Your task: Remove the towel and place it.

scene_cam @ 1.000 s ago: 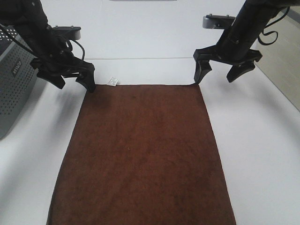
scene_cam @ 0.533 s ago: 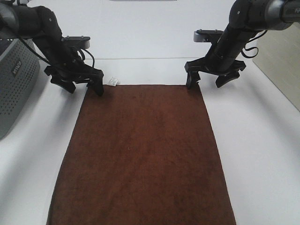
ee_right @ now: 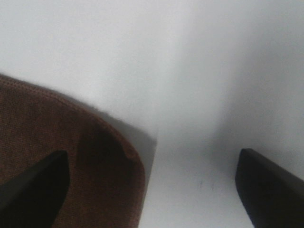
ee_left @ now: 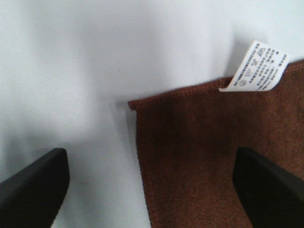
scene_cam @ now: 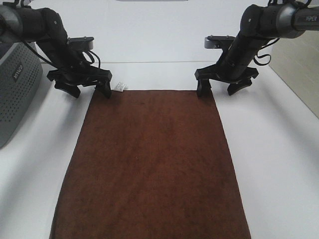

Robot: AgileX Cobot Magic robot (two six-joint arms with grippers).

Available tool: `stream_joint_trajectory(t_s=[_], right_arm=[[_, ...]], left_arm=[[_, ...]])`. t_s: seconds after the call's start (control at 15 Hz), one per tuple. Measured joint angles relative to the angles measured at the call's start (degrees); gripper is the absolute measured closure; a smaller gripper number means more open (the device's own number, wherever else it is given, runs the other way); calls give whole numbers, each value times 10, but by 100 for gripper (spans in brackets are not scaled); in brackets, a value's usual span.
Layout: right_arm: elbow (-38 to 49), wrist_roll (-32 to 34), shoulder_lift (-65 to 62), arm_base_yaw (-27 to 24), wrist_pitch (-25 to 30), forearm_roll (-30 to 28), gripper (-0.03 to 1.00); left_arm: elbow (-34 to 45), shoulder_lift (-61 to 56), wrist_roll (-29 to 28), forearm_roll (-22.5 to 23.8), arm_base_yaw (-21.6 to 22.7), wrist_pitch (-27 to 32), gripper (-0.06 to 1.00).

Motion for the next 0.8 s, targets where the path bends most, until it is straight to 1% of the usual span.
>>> stream_joint_trajectory(t_s=[0.2, 0.4, 0.53, 0.67, 0.8], right_arm=[[-1, 0, 2, 0, 11, -1, 6], [-6, 0, 6, 0, 19, 1, 7], [-7, 0, 8, 0, 18, 11, 9], [-7, 0, 11, 10, 13, 15, 13], [-13, -1, 16, 31, 9, 9, 21]], left_arm=[[-1, -1, -2, 1, 0, 18, 8], [-3, -1, -2, -3, 0, 21, 8], [-3, -1, -2, -11, 0, 22, 9], [-3, -1, -6, -13, -5, 19, 14], [-3, 1, -18, -14, -14, 10, 24]])
